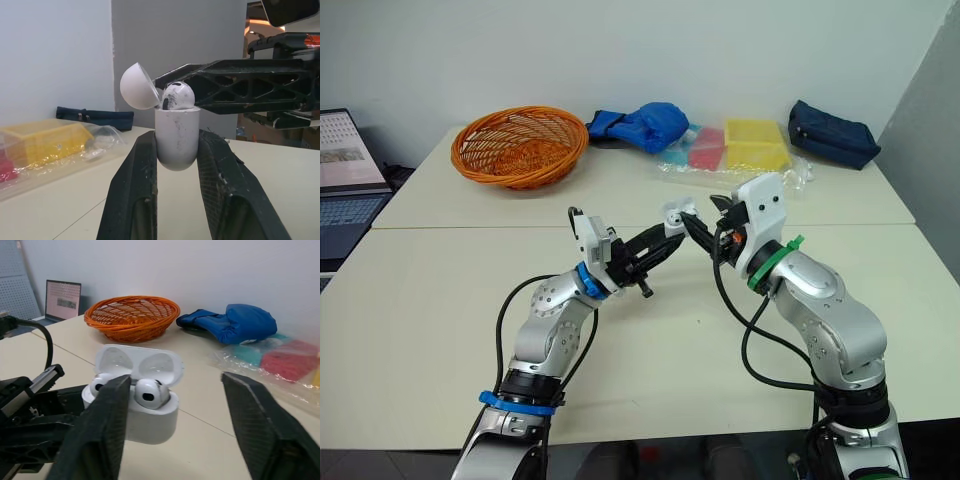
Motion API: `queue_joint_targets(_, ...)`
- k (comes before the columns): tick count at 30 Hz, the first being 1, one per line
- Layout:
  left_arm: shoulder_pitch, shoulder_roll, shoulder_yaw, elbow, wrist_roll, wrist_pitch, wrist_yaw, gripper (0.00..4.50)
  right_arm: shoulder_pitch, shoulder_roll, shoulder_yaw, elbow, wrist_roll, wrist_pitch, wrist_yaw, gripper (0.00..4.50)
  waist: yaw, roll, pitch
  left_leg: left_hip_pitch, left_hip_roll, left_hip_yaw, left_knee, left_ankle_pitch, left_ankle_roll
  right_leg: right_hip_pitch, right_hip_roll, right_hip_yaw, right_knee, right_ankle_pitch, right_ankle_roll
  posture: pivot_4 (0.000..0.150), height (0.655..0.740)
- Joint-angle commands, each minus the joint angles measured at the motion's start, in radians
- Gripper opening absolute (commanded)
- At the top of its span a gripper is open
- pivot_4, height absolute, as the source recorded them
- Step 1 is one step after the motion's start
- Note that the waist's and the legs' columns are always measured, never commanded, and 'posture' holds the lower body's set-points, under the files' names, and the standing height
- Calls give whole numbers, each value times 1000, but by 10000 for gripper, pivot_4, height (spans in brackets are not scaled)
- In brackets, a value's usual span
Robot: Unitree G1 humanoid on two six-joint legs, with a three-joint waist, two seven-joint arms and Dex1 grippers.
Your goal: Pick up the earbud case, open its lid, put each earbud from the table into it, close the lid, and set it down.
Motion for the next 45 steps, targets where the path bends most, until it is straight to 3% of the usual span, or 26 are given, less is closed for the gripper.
queue_joint_targets(1,-6,-9,-4,-57,-14,-13,5,7613,-12,24,-40,-24,32,-27,5,28751,0,0,0,0,0,0,0,0,0,0,0,0,0,0,0,1500,7400)
queue_joint_targets(4,-6,-9,-4,-56,-16,-11,5,7613,-21,84,-126,-47,167,-37,28,28751,0,0,0,0,0,0,0,0,0,0,0,0,0,0,0,1500,7400)
queue_joint_targets(8,-10,-7,-3,-49,-16,-11,1,7613,-50,72,-193,-58,305,8,46,28751,0,0,0,0,0,0,0,0,0,0,0,0,0,0,0,1500,7400)
queue_joint_targets(12,-15,-5,-5,-42,-15,-13,-10,7613,-104,-82,-223,-8,356,83,116,28751,0,0,0,0,0,0,0,0,0,0,0,0,0,0,0,1500,7400)
queue_joint_targets(15,-21,-3,-8,-32,-14,-17,-22,7613,-175,-210,-184,119,287,103,171,28751,0,0,0,0,0,1,0,0,0,0,0,1,0,0,0,1500,7400)
queue_joint_targets(18,-26,-3,-12,-22,-11,-23,-37,7613,-223,-314,-119,294,207,85,270,22913,0,0,0,1,0,1,0,0,0,0,0,1,0,0,-1,1500,7400)
queue_joint_targets(24,-7,-3,-27,-41,-9,-26,-56,7613,-305,-301,-12,507,91,22,365,544,-6,0,0,0,0,2,-1,-1,2,-1,1,2,-1,-1,-1,1500,7400)
queue_joint_targets(32,13,5,-33,-59,-12,-18,-56,7613,-421,-205,42,549,100,63,471,172,-3,0,0,-1,1,2,-1,-1,2,-2,2,2,0,-1,-1,1500,7400)
queue_joint_targets(40,28,16,-31,-64,-9,-21,-52,7613,-409,-270,35,363,184,195,575,172,1,0,0,-2,1,2,-1,-1,2,-2,1,1,0,-1,-1,1500,7400)
queue_joint_targets(45,11,11,-27,-43,-9,-25,-48,7613,-356,-300,66,282,110,145,540,172,0,0,0,-1,1,2,-1,-1,2,-2,1,1,0,-1,-1,1500,7400)
